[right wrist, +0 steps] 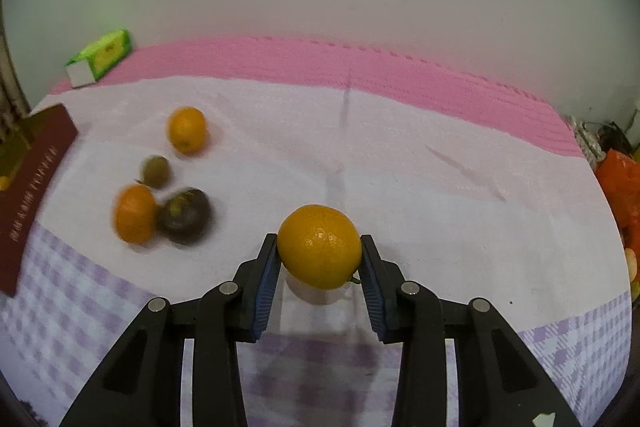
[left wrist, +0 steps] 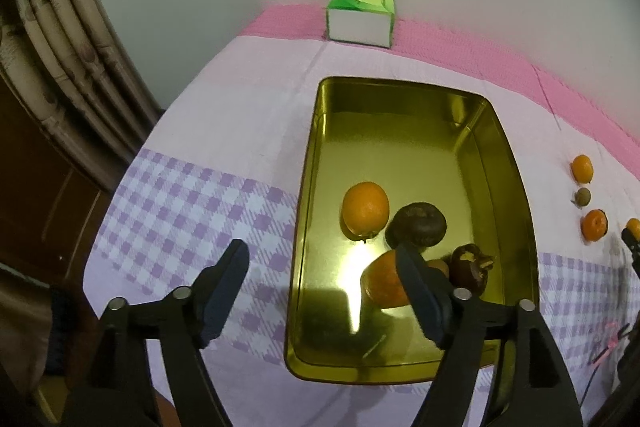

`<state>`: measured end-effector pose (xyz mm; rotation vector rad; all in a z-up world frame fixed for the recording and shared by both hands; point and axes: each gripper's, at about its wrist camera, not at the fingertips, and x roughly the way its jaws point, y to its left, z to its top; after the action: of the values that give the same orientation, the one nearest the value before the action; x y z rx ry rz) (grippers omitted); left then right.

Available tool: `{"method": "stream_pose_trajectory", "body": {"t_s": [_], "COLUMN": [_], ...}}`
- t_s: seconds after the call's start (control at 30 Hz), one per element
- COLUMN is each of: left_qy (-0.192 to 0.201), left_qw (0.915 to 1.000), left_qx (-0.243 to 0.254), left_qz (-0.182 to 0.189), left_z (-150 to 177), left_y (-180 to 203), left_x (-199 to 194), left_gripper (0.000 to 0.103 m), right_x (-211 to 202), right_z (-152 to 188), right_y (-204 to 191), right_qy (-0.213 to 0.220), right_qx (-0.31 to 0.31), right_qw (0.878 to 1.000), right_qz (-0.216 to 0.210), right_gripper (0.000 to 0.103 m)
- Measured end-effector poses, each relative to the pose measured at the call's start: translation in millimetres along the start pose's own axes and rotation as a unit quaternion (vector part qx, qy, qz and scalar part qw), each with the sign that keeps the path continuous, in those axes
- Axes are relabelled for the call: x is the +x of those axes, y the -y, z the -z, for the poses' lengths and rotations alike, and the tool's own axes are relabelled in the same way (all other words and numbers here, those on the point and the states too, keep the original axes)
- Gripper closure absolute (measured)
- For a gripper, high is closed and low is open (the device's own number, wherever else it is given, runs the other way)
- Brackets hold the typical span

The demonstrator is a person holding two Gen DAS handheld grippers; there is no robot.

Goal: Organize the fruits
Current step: 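Carry the large orange over the tray and open the right gripper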

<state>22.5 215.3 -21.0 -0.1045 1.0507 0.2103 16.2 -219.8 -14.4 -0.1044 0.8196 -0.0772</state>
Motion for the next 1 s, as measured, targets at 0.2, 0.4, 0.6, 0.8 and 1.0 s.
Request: {"method": "stream_pose_trajectory", "body": {"t_s": [0.2,0.4,0.6,0.8,1.0], "left_qy": [0.007,0.019,0.026,0.026,0.024], "left_qw": [0.9998,0.9987,0.9971,0.9961,0.9957], "left_qx": [-0.018,-0.046,-0.069,-0.081,-0.086], "left_qz": [-0.007,-0.012,-0.019,-0.023,-0.022], "left_z": [-1.8,0.2,0.3,0.8,0.7], "left_y": [-7.1,-20.3,-32.6,-40.1,-43.9], "left_x": [-2.6,-11.9,-17.2,-19.8,-20.0], "left_gripper": [0.019,0.011,0.010,0.010,0.010], "right_x": [-25.6,-46.6,-60.7,-58.2,-46.9], "right_z": [-24.6,-29.9,-23.3,-15.3,-7.5], "right_y": [-57.9,-137.8,-206.5,-249.6,-271.0], "right_qy": [0.027,0.035,0.030,0.013,-0.010], "right_qx": [-0.038,-0.095,-0.159,-0.199,-0.216], "right_qw": [0.996,0.981,0.962,0.949,0.944], "right_qz": [-0.071,-0.163,-0.221,-0.243,-0.248], "right_gripper": [0.067,0.067,0.067,0.067,0.067]}}
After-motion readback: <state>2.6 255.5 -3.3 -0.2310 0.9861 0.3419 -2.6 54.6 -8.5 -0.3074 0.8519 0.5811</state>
